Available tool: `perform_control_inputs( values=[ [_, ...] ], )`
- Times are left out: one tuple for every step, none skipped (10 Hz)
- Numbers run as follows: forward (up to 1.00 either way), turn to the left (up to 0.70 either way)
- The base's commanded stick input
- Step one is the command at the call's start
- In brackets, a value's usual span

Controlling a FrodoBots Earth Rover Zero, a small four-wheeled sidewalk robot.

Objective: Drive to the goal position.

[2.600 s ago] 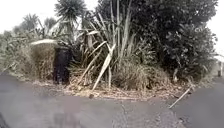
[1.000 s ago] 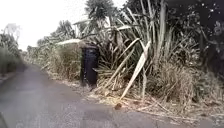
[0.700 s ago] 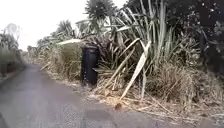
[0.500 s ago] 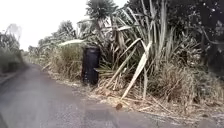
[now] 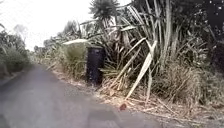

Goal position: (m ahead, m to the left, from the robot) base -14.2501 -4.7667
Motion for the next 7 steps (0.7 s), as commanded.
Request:
perform_control_inputs(
  values=[
    [0.0,0.7],
    [0.0,0.7],
    [0.0,0.7],
    [0.0,0.7],
    [0.0,0.7],
    [0.0,0.69],
    [0.0,0.69]
  ],
)
